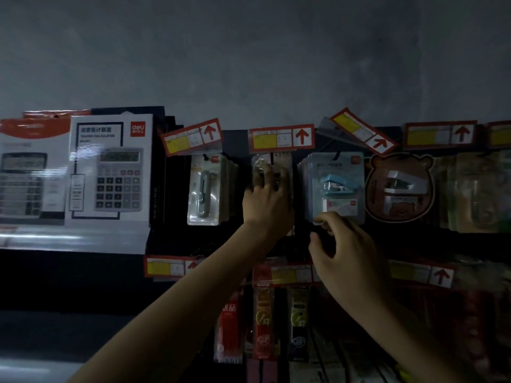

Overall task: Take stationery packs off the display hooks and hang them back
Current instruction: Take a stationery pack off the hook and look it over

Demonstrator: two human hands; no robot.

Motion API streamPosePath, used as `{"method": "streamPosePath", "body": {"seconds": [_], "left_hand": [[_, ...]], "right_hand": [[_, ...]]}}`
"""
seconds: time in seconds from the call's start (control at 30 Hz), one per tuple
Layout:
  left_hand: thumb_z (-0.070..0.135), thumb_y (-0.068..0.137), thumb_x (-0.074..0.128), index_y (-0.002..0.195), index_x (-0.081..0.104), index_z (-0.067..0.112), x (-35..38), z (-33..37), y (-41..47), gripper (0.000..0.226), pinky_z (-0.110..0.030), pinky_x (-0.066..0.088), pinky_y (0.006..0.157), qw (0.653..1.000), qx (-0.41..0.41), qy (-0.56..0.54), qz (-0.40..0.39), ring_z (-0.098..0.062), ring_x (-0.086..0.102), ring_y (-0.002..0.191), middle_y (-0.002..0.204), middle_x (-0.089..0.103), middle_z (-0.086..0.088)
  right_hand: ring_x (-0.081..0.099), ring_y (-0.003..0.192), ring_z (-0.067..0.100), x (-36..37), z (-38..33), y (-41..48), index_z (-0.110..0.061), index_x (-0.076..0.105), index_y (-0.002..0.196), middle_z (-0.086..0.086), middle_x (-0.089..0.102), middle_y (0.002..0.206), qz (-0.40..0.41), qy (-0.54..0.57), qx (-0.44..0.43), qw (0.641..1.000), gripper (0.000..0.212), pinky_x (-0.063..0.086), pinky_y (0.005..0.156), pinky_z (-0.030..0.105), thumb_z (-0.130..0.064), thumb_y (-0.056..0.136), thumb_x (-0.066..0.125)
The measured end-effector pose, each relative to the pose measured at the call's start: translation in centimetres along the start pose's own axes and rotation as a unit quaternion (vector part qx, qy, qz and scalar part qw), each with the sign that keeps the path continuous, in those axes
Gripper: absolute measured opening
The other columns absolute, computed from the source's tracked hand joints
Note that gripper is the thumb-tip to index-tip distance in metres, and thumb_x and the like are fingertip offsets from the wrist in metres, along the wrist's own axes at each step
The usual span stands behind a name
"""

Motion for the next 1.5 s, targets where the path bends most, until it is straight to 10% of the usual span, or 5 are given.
{"method": "streamPosePath", "body": {"seconds": [0.3, 0.63, 0.97, 1.5], "left_hand": [[0.055, 0.1, 0.051, 0.164, 0.0, 0.025, -0.6, 0.0, -1.3, 0.087, -0.055, 0.032, 0.118, 0.999, 0.01, -0.04, 0.002, -0.041, 0.0, 0.157, 0.171, -0.003, -0.016], [0.066, 0.087, 0.052, 0.119, 0.063, 0.028, 1.0, -5.6, -7.8, 0.051, -0.048, 0.058, 0.088, 0.963, -0.053, -0.184, -0.188, -0.025, 0.068, 0.1, 0.111, 0.07, 0.001], [0.045, 0.094, 0.058, 0.145, 0.051, 0.019, 3.2, -6.7, -7.9, 0.058, -0.051, 0.049, 0.106, 0.921, -0.131, -0.264, -0.253, -0.033, 0.061, 0.124, 0.138, 0.063, -0.009], [0.037, 0.099, 0.059, 0.146, 0.048, 0.015, 3.5, -6.0, -7.5, 0.053, -0.045, 0.05, 0.105, 0.919, -0.135, -0.267, -0.256, -0.032, 0.061, 0.125, 0.137, 0.063, -0.011]], "right_hand": [[0.061, 0.092, 0.005, 0.6, -0.9, 0.1, -0.032, 0.061, 0.116, -0.015, 0.065, 0.111, -0.005, 0.032, -0.023, 0.999, 0.018, 0.051, 0.07, 0.025, -0.036, 0.098, 0.059], [0.059, 0.106, -0.006, 3.1, -2.0, 0.2, -0.039, 0.055, 0.139, -0.022, 0.063, 0.124, -0.131, 0.132, 0.046, 0.981, 0.037, 0.047, 0.081, 0.019, -0.04, 0.102, 0.054], [0.04, 0.142, 0.026, 8.2, -2.7, 2.1, -0.04, 0.006, 0.162, 0.002, 0.031, 0.163, -0.34, 0.016, 0.08, 0.937, 0.079, 0.04, 0.111, 0.042, -0.045, 0.095, 0.049], [0.059, 0.107, 0.019, 8.7, -2.4, 2.8, -0.028, 0.05, 0.138, 0.0, 0.06, 0.118, -0.356, 0.018, 0.092, 0.93, 0.053, 0.05, 0.09, 0.035, -0.038, 0.086, 0.054]]}}
Point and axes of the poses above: each hand's wrist, its own y-axis towards the middle knuckle, its own x-axis out of the palm, z = x × y, the point moved 8 cm from there along y, towards the middle knuckle
